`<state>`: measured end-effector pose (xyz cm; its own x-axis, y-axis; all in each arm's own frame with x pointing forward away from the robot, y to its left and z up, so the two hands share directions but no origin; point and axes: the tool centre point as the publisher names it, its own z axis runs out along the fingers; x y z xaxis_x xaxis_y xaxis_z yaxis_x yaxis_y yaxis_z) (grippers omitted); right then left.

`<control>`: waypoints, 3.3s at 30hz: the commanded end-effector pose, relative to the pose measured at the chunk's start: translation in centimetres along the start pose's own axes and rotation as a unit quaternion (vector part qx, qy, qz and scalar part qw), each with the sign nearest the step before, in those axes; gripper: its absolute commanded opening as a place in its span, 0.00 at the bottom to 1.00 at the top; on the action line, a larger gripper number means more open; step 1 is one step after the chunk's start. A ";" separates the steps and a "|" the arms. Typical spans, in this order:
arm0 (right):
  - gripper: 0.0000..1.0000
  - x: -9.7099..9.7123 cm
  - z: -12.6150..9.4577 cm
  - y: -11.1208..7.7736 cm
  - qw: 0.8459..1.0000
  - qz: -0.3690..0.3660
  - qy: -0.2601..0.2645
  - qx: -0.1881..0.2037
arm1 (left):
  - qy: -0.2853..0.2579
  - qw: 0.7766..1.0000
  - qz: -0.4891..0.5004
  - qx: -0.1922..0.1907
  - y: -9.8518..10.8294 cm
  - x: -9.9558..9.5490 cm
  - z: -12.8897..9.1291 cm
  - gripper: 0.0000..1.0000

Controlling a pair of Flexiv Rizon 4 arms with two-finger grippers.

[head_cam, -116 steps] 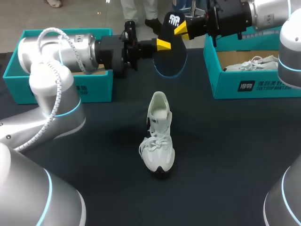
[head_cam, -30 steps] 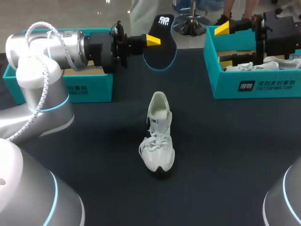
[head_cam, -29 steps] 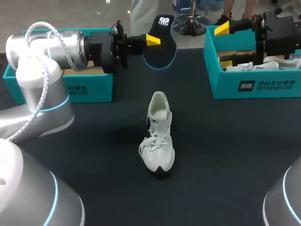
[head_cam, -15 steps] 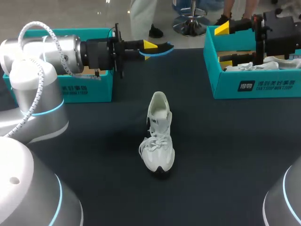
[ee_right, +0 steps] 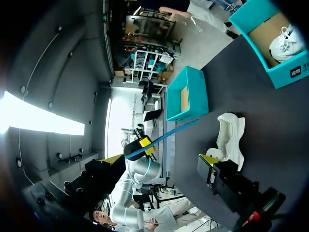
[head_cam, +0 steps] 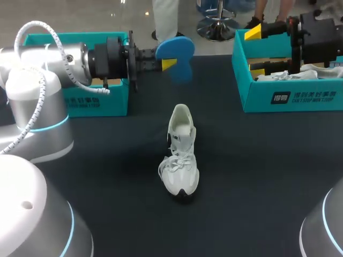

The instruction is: Take the shoe out of the shoebox, open the shoe tongue, remove and reinsert the insole, then place the shoe into the shoebox

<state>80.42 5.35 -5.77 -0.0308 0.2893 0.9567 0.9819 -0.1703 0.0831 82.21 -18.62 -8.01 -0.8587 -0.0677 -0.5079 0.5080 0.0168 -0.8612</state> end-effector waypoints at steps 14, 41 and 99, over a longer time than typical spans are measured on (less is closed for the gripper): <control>1.00 0.0 0.1 0.1 1.000 0.001 -0.002 0.000 | 0.049 0.908 -0.401 -0.112 1.2 1.6 0.5 0.00; 1.00 0.0 0.1 0.1 1.000 0.001 -0.002 0.000 | 0.018 0.805 -0.591 -0.041 1.2 1.3 -0.1 0.00; 1.00 0.0 0.1 0.1 1.000 0.001 -0.002 0.000 | 0.085 0.590 -0.803 -0.008 2.5 1.0 1.1 0.00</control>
<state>80.42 5.35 -5.77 -0.0309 0.2893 0.9567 0.9819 -0.1702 0.0832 82.77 -19.70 -10.73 -0.2271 0.0947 0.9692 -0.9689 0.0782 -0.2347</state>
